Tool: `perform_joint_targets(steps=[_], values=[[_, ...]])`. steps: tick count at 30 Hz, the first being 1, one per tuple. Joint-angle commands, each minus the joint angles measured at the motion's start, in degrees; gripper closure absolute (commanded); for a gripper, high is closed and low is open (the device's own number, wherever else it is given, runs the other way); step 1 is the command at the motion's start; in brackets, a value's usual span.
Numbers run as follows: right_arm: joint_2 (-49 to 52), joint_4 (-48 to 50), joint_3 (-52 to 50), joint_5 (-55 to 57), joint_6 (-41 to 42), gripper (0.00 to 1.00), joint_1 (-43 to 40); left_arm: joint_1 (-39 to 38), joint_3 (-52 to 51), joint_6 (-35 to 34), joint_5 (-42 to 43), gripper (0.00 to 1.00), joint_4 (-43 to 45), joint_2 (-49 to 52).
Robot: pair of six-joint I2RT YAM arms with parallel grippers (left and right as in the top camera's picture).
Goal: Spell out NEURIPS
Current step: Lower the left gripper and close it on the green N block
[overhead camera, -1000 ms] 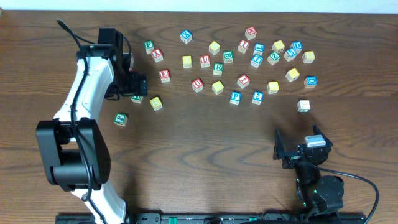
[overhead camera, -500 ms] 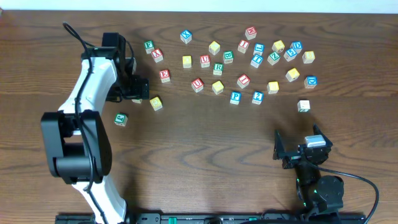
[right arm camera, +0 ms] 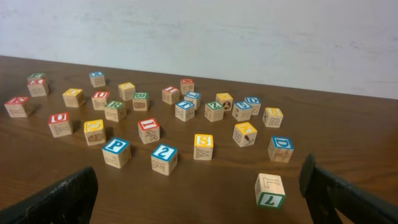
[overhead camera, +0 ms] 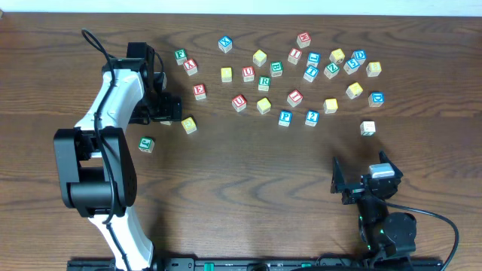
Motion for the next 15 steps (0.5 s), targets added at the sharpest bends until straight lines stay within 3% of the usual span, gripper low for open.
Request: perform_joint_targets(steps=[1, 15], values=[[-0.3, -0.1, -0.2, 0.1, -0.7, 0.01, -0.6, 0.0, -0.7, 0.8, 0.3, 0.02, 0.5, 0.7], [-0.3, -0.1, -0.2, 0.1, -0.7, 0.01, -0.6, 0.0, -2.6, 0.8, 0.3, 0.02, 3.3, 0.7]])
